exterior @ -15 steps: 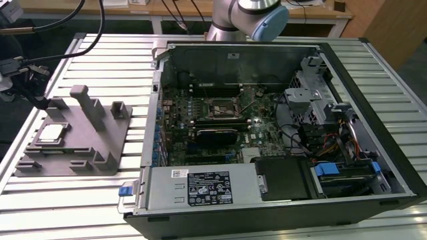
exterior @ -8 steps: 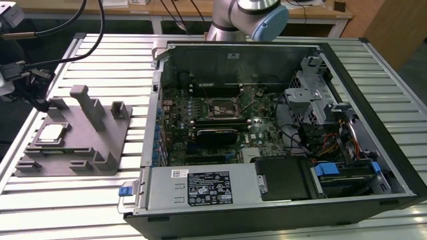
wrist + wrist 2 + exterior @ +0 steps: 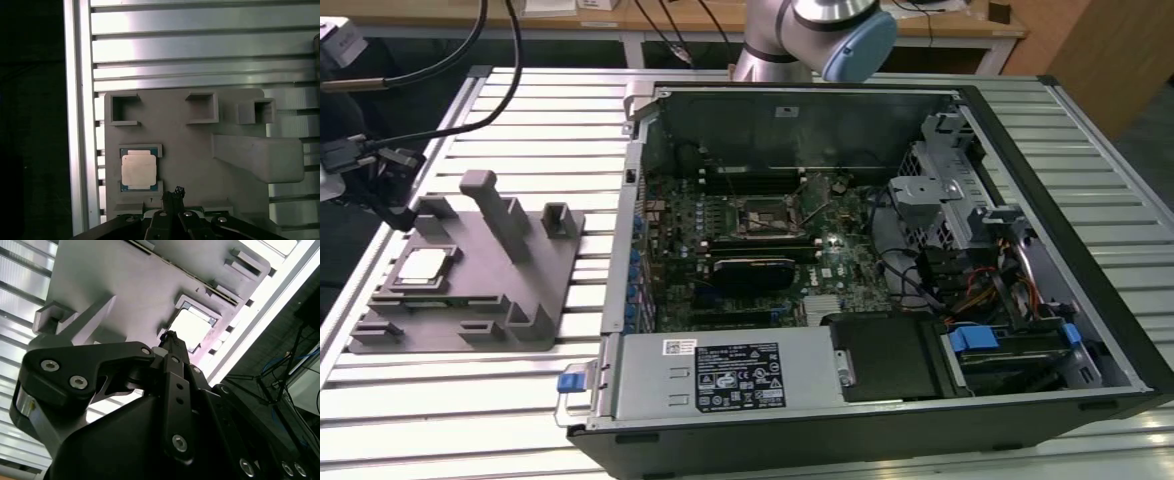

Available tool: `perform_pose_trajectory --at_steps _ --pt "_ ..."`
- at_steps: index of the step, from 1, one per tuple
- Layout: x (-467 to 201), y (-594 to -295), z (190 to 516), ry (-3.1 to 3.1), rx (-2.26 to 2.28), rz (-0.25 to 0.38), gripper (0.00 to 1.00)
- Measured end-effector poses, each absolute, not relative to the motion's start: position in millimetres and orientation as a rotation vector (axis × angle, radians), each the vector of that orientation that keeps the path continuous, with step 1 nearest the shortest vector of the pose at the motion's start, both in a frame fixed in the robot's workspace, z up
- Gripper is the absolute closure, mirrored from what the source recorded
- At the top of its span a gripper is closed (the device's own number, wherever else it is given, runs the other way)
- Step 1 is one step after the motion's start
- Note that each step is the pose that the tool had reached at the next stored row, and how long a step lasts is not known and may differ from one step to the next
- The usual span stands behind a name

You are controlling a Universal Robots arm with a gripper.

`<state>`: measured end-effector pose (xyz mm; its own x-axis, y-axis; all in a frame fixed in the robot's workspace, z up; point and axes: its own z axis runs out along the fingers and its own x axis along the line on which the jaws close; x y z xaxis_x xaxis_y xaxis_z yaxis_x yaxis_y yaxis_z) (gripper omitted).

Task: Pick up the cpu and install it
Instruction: 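Pick up the cpu and move it towards the insertion slot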

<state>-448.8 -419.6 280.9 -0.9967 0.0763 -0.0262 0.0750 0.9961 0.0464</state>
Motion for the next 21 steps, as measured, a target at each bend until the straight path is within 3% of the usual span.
perform_pose_trajectory --at_steps 21 --pt "-465 -420 244 3.111 0.118 0.071 0.89"
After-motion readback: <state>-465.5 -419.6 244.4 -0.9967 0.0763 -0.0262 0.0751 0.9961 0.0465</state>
